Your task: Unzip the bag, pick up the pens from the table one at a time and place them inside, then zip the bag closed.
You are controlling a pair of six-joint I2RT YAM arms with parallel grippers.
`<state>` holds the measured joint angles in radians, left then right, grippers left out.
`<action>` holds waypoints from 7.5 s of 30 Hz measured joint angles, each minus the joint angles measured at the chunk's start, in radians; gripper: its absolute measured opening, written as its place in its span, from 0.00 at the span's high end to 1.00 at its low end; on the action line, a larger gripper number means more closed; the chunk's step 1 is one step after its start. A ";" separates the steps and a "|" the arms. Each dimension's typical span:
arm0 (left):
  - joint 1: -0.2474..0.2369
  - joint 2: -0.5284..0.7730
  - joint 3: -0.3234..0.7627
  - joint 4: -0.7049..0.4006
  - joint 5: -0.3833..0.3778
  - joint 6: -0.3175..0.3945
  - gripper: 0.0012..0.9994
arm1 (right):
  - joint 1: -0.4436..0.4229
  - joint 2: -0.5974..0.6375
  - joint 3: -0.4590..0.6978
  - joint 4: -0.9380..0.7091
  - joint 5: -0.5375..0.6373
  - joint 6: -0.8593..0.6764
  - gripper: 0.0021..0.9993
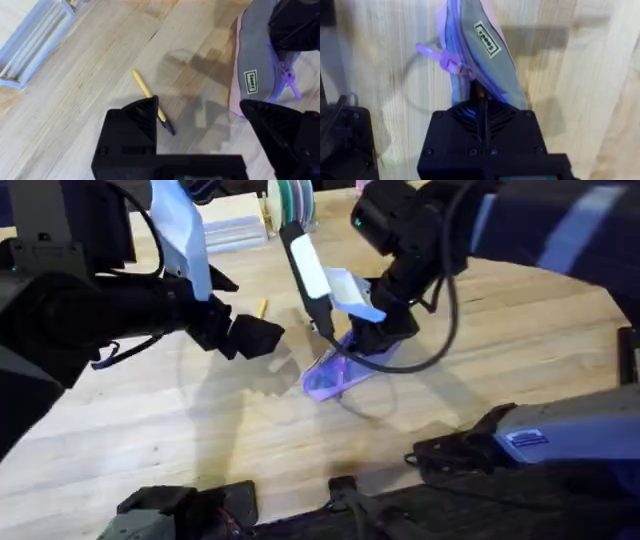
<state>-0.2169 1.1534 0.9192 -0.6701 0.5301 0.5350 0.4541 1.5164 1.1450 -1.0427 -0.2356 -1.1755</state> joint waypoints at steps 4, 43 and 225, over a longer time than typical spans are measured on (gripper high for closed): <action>0.000 0.000 0.000 0.000 0.000 0.000 0.01 | 0.000 0.053 0.001 0.006 -0.012 0.000 0.97; 0.000 0.048 0.000 0.081 -0.188 -0.248 0.01 | 0.000 -0.203 0.063 -0.008 -0.021 0.176 0.00; -0.725 0.328 0.129 0.126 -0.451 -0.797 0.01 | 0.000 -0.839 0.063 -0.178 -0.020 0.593 0.00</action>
<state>-0.9422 1.4819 1.0481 -0.5437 0.0795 -0.2619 0.4541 0.6769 1.2083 -1.2207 -0.2554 -0.5829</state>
